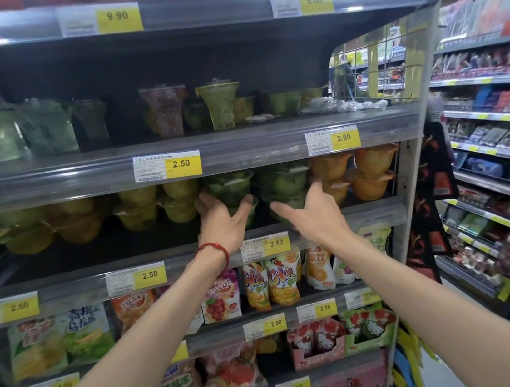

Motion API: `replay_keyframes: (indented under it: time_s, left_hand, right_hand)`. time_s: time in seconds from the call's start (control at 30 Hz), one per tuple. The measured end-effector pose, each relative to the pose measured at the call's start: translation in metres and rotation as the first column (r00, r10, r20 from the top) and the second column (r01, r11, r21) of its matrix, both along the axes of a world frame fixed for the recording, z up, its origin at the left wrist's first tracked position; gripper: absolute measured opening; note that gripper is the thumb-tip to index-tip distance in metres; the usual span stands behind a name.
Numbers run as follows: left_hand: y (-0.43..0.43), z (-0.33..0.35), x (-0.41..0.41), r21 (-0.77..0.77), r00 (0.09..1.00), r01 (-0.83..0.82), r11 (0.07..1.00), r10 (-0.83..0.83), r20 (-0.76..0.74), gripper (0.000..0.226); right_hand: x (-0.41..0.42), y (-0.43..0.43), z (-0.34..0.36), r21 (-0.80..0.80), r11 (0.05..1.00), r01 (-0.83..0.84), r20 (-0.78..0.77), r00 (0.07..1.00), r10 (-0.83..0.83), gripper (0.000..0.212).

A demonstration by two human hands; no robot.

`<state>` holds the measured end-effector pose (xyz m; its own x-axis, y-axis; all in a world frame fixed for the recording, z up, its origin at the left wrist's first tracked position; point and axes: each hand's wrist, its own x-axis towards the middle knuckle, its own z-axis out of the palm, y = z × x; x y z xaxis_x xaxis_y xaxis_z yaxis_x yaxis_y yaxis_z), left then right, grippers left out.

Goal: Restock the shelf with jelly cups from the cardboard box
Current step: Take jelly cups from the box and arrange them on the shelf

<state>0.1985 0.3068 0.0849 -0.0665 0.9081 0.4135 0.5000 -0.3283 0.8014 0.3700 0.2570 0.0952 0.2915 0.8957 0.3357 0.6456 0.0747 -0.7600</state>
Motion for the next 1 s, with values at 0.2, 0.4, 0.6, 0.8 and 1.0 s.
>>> replay_keyframes:
  time_s: [0.2, 0.4, 0.6, 0.8, 1.0]
  left_hand:
    - [-0.031, -0.006, -0.004, 0.082, 0.997, -0.012, 0.997, 0.006, 0.072, 0.084]
    - [-0.075, -0.033, -0.027, 0.187, 0.987, -0.031, 0.982, 0.001, 0.162, 0.056]
    - [-0.109, -0.082, -0.066, 0.058, 0.999, 0.003, 0.998, -0.005, 0.038, 0.038]
    - [-0.14, -0.144, -0.12, -0.215, 0.994, -0.088, 0.973, 0.072, -0.081, 0.042]
    - [-0.181, -0.2, -0.163, -0.388, 0.963, -0.262, 0.884, 0.215, -0.162, 0.036]
  right_hand:
    - [-0.016, -0.023, -0.014, 0.059, 0.997, 0.042, -0.122, 0.992, -0.034, 0.08]
    - [-0.05, -0.057, -0.039, 0.078, 0.997, 0.028, -0.196, 0.98, -0.012, 0.055]
    - [-0.093, -0.078, -0.078, 0.002, 0.996, -0.088, -0.252, 0.964, 0.085, 0.028]
    - [-0.14, -0.084, -0.128, -0.148, 0.942, -0.302, -0.236, 0.936, 0.263, 0.012]
    - [-0.182, -0.088, -0.179, -0.326, 0.792, -0.516, -0.29, 0.852, 0.435, 0.012]
